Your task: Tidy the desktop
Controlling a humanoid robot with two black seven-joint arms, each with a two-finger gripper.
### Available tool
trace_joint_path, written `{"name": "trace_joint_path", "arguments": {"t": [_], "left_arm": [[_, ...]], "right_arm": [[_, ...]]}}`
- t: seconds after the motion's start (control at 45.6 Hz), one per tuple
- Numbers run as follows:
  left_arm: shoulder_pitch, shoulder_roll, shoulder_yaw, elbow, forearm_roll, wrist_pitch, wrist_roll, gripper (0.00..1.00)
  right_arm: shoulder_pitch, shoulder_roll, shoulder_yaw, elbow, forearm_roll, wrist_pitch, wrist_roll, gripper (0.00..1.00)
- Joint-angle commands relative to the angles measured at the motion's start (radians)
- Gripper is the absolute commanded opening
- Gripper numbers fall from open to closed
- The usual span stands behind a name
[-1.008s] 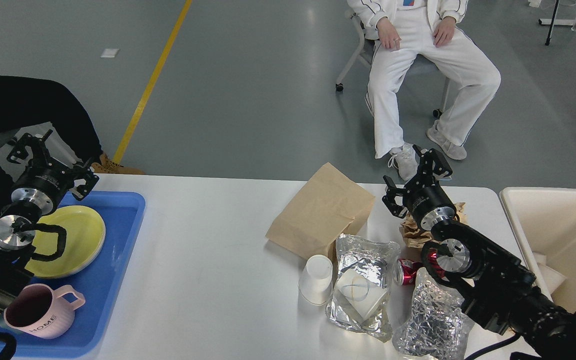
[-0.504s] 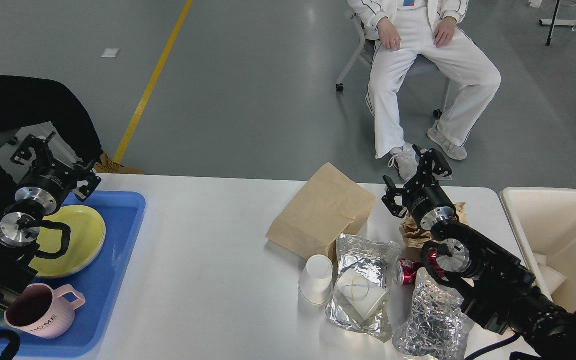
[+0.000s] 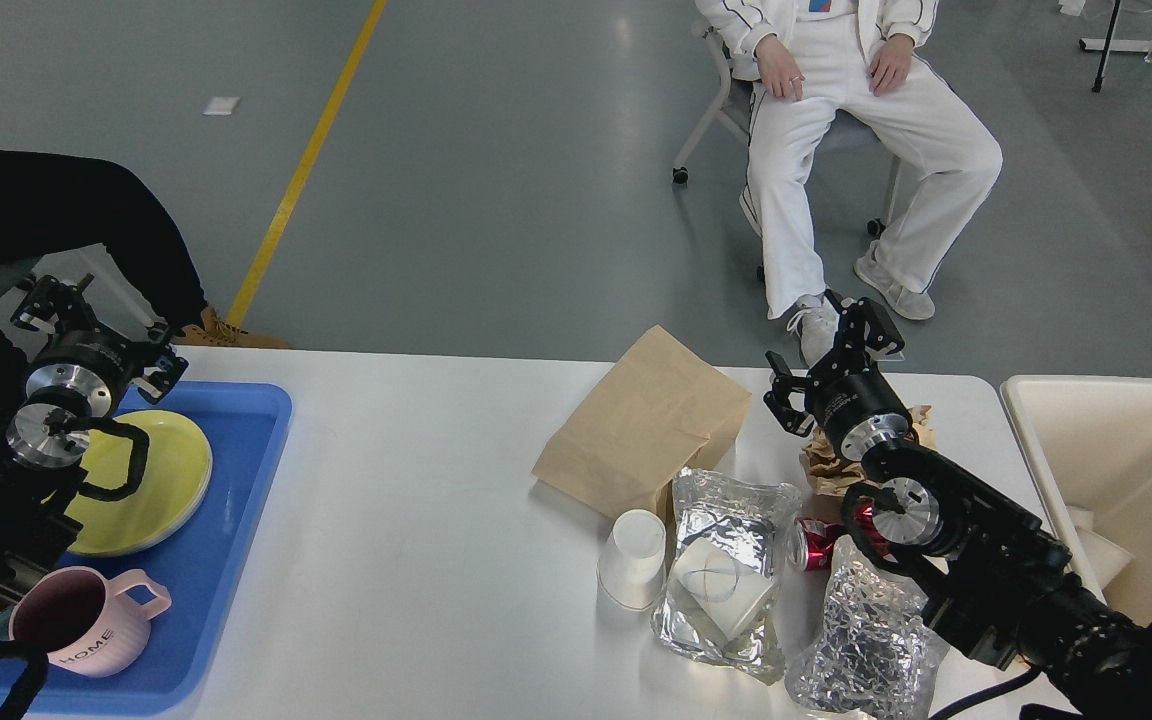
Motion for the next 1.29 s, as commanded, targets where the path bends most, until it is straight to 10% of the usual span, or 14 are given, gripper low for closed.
{"name": "trace_joint_path", "arguments": {"t": [0.0, 0.789, 1.271], "left_arm": [[-0.007, -0.001, 0.002, 0.001, 0.003, -0.001, 0.0, 0.96], [0.055, -0.018, -0.001, 0.0, 0.001, -0.036, -0.04, 0.96], [0.131, -0.02, -0.003, 0.001, -0.001, -0.259, -0.368, 0.96]], "right_arm": [[0.0, 0.0, 0.001, 0.0, 0.001, 0.0, 0.0, 1.0], [0.0, -0.001, -0.001, 0.0, 0.001, 0.0, 0.0, 1.0], [0.0, 0.0, -0.001, 0.0, 0.001, 0.0, 0.0, 1.0]]}}
